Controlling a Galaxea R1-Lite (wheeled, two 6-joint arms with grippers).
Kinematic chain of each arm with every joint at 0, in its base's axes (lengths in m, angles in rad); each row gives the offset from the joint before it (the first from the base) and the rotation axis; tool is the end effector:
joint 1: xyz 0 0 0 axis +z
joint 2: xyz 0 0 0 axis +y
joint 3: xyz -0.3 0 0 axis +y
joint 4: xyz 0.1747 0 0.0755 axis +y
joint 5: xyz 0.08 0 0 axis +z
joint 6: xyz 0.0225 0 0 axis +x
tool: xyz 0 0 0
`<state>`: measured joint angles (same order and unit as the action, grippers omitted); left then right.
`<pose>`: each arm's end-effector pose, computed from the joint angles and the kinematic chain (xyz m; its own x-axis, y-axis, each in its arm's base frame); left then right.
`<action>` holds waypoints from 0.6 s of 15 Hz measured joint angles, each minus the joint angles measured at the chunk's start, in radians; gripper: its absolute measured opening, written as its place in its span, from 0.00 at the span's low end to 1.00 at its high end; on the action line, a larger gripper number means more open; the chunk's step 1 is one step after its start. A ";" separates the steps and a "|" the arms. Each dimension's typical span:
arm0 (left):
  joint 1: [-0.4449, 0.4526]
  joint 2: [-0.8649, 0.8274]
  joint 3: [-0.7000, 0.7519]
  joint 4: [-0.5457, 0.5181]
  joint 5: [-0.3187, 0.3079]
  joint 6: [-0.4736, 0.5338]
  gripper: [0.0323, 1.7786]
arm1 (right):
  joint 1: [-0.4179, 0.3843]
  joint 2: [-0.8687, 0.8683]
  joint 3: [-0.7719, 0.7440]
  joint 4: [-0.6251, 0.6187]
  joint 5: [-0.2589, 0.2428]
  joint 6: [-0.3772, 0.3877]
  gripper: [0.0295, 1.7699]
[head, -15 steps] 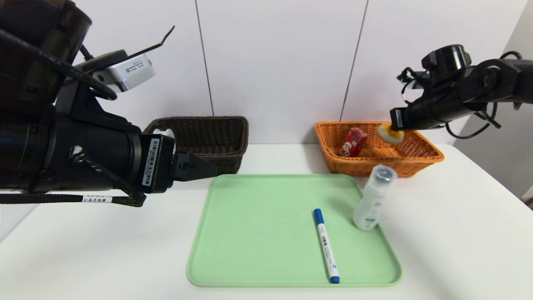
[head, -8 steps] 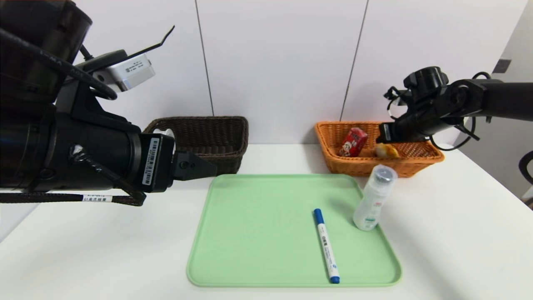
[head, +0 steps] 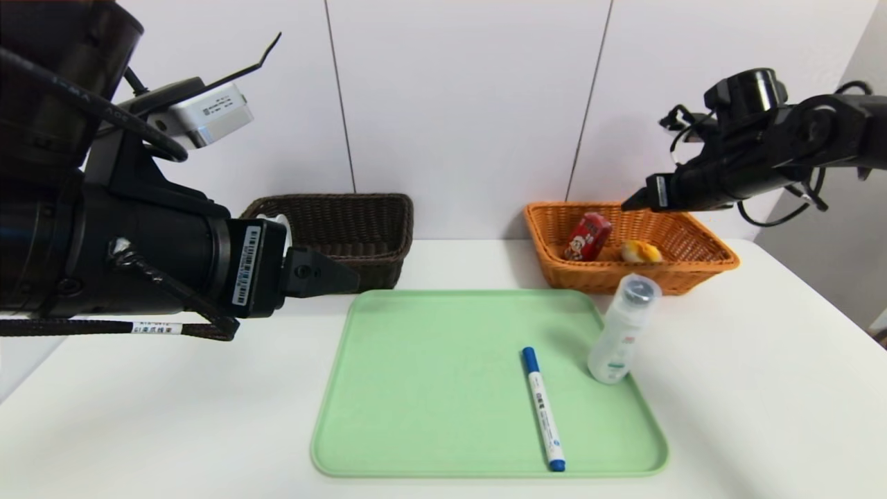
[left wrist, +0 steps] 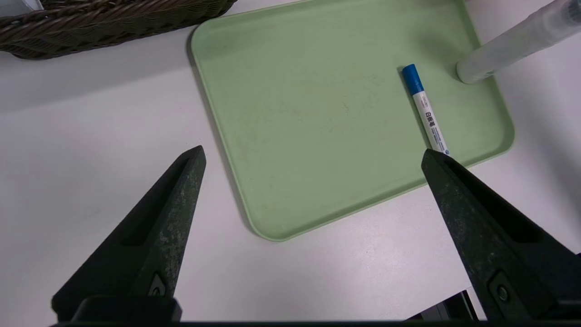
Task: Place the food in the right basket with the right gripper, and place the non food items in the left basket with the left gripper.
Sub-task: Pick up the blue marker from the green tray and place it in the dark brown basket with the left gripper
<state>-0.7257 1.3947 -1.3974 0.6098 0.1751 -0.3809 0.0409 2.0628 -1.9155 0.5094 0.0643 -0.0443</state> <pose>0.1566 -0.1337 0.3131 0.7206 -0.4064 -0.5618 0.3487 0.9127 -0.2131 0.4064 0.0181 0.2509 0.7871 0.0965 -0.6092 -0.1186 0.9929 0.0041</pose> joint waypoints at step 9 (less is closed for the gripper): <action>0.000 0.024 -0.004 -0.042 0.002 -0.002 0.95 | 0.006 -0.305 0.074 0.115 0.000 0.039 0.90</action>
<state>-0.7257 1.4185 -1.4017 0.5677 0.1770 -0.3828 0.0466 1.7574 -1.8411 0.6245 0.0638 -0.0057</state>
